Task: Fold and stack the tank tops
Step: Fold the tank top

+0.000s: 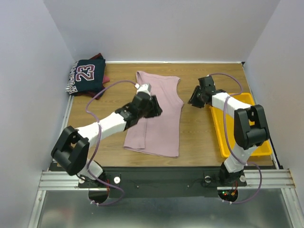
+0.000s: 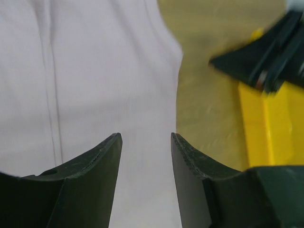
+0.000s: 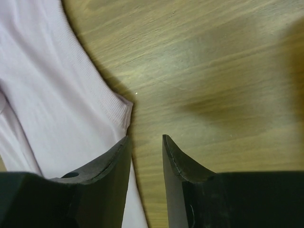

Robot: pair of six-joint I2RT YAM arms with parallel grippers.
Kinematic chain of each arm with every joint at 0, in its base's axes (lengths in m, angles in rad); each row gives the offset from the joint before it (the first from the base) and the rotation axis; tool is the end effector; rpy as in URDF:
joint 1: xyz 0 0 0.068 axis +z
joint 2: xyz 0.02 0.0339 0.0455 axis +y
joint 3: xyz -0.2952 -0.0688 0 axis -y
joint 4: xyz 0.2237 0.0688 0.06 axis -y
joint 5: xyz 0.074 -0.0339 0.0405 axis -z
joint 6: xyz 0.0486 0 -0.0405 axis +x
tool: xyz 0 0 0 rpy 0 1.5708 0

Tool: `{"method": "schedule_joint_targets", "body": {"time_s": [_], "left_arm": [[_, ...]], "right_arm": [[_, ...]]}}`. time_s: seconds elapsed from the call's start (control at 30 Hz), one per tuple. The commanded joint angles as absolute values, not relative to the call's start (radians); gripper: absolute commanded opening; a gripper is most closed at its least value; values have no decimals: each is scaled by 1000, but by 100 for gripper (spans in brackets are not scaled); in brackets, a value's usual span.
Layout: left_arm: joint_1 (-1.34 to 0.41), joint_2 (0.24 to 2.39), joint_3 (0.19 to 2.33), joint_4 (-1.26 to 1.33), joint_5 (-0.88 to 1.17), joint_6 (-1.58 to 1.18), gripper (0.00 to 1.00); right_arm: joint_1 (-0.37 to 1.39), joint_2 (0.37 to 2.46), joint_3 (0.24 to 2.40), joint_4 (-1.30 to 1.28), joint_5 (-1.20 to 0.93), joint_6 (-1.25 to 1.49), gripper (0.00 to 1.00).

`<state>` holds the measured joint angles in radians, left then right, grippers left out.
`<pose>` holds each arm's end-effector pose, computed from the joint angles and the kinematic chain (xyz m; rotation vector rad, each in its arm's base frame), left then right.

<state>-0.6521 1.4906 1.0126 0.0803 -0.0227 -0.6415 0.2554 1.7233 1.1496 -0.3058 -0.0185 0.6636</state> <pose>0.2674 -0.2028 0.3106 -0.0046 2.0617 -0.8070 0.3514 0.0927 0.2398 0.4981 2.4475 0.4196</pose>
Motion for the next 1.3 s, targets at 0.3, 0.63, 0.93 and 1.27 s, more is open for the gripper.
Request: {"method": "schedule_joint_targets", "body": {"time_s": [0.3,0.63,0.93,1.27], "left_arm": [[-1141,1416,830,2,-235,-762,60],[-1341,1601,988,-139,-342,-792,63],[-1373,1703,1081,-212,-382,-775,62],[-1413,1802,1161,-256,-411,-775,52]], "right_arm": [[250,1815,1155,-164,-123,649,39],[250,1795,1129,-144,-120,650,41],[250,1787,1121,-140,-121,652,41],[250,1781,1120,-133,-127,658,41]]}}
